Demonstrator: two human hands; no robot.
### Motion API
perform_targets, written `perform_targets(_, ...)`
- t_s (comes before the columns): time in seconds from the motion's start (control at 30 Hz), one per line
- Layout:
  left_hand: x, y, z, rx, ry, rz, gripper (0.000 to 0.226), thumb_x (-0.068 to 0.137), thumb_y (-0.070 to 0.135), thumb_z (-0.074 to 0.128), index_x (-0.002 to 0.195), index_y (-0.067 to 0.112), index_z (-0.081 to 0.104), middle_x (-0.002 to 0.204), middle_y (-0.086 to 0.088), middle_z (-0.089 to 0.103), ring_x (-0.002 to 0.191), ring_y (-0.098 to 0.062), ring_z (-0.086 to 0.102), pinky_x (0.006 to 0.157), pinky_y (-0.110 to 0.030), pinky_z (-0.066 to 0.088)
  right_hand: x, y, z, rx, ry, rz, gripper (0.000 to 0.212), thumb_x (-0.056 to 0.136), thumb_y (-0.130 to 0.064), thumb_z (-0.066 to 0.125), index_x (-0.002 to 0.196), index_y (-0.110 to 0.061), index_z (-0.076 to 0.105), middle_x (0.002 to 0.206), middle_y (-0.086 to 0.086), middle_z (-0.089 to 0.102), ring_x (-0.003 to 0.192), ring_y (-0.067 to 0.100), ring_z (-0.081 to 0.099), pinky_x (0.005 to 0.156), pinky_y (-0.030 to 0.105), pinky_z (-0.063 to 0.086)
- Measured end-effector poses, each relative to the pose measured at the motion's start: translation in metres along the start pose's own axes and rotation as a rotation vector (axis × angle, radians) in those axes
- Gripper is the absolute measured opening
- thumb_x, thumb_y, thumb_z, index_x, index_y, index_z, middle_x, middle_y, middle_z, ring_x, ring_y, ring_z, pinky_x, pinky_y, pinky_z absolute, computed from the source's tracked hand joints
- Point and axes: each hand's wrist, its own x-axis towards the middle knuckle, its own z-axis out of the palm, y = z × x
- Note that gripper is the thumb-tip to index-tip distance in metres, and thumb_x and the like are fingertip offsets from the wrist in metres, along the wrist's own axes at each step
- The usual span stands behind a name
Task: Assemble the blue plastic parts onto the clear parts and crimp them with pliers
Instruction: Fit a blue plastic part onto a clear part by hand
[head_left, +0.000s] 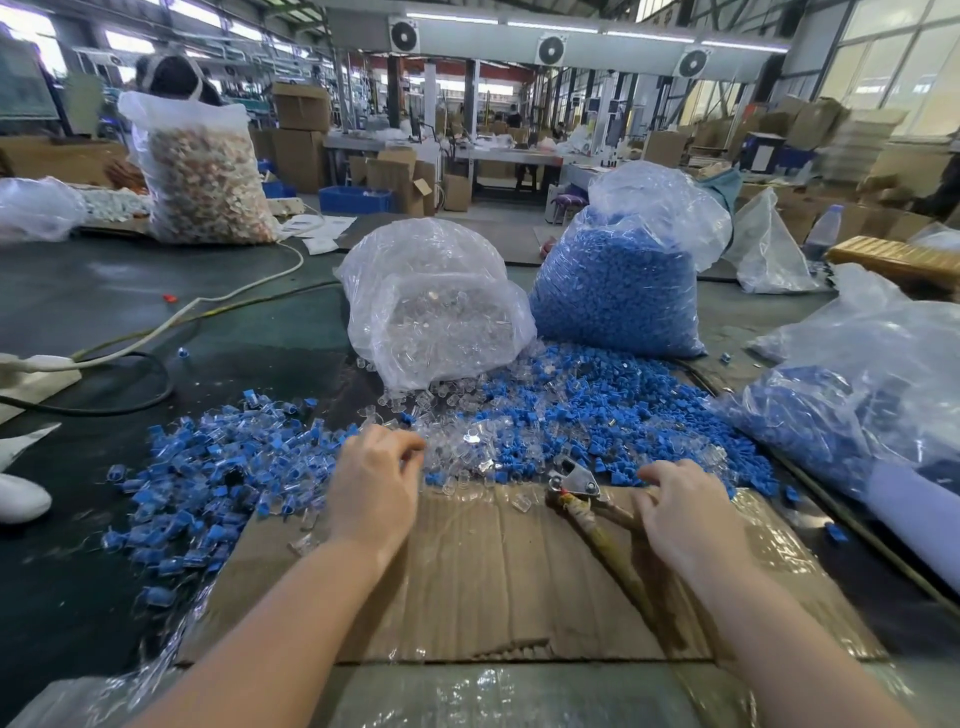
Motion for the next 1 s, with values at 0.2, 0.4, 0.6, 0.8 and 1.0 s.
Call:
perform_targets(0.2,-0.02,0.035,0.038,-0.125,-0.175,0.145,0.023,0.092,0.022,0.054,0.113,0.021,0.062,0.107,0.006,0.06,0.095,-0.002,0.045,0.088,-0.011,0.032,0.025,-0.005,0.011,-0.04,0.015,-0.104,0.036,0.094,-0.008,0.048,0.126,-0.024,0.056,0.121,-0.001,0.054,0.116,0.019,0.047,0.095,0.032,0.043)
perform_targets(0.4,-0.025,0.033,0.048,-0.036,-0.328,0.312,0.042,0.098,0.022,0.041,0.139,0.032,0.038,0.128,0.012,0.047,0.11,-0.004,0.032,0.104,-0.018,0.025,0.037,-0.007,0.018,-0.169,-0.02,-0.21,0.041,0.091,-0.005,0.051,0.125,-0.029,0.057,0.118,-0.005,0.055,0.111,0.017,0.05,0.09,0.031,0.049)
perform_targets(0.6,-0.027,0.036,0.047,-0.122,-0.285,0.318,0.031,0.093,0.025,0.052,0.124,0.024,0.053,0.113,0.009,0.059,0.098,0.002,0.039,0.092,-0.01,0.03,0.037,-0.008,0.017,-0.164,0.035,-0.227,0.017,0.092,-0.013,0.052,0.097,-0.024,0.063,0.098,-0.007,0.057,0.094,0.013,0.054,0.08,0.028,0.051)
perform_targets(0.8,-0.03,0.038,0.044,-0.129,-0.304,0.233,0.024,0.091,0.027,0.055,0.115,0.021,0.055,0.103,0.002,0.059,0.09,-0.004,0.051,0.084,-0.011,0.039,0.033,-0.011,0.011,-0.215,0.105,-0.243,0.013,0.095,-0.012,0.045,0.1,-0.02,0.054,0.105,-0.003,0.056,0.098,0.015,0.049,0.085,0.027,0.044)
perform_targets(1.0,-0.029,0.037,0.04,-0.175,-0.29,0.162,0.018,0.087,0.029,0.062,0.103,0.025,0.055,0.095,0.01,0.056,0.086,-0.003,0.051,0.072,-0.006,0.035,0.004,-0.044,0.009,0.274,0.222,-0.278,0.015,0.096,-0.011,0.045,0.102,-0.012,0.059,0.098,-0.002,0.058,0.086,0.008,0.047,0.081,0.017,0.036)
